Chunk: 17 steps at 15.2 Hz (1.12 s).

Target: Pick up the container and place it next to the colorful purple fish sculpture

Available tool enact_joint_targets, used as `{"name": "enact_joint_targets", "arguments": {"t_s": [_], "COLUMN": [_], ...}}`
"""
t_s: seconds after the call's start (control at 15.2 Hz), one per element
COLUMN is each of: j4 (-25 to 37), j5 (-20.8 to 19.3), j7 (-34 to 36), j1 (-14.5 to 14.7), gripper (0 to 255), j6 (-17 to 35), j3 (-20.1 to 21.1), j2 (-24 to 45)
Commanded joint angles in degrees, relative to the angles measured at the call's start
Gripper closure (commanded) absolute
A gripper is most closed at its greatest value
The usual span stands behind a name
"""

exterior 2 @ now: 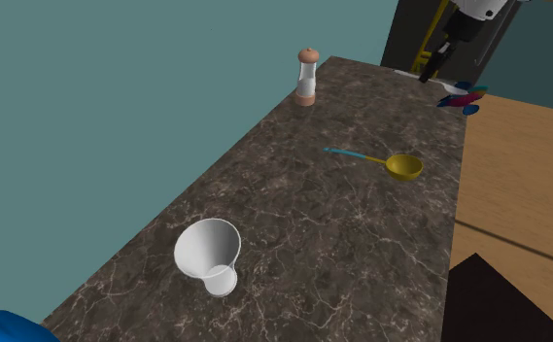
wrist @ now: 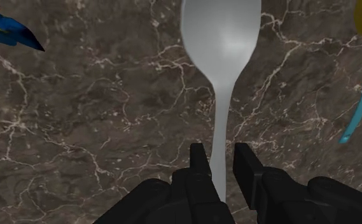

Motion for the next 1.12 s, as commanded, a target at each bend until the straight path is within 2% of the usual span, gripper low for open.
{"name": "enact_joint_targets", "arguments": {"t_s": [0.0,1.06], "j4": [-1.29,-8.94], "j5": [0.15,1.98], "j7": [-0.34,-3.63], "j1": [0.18,0.55], "gripper": [255,255], "j6": [1.46,11.47], "j3": [0.08,0.88], "j2": [0.19,3.08]}}
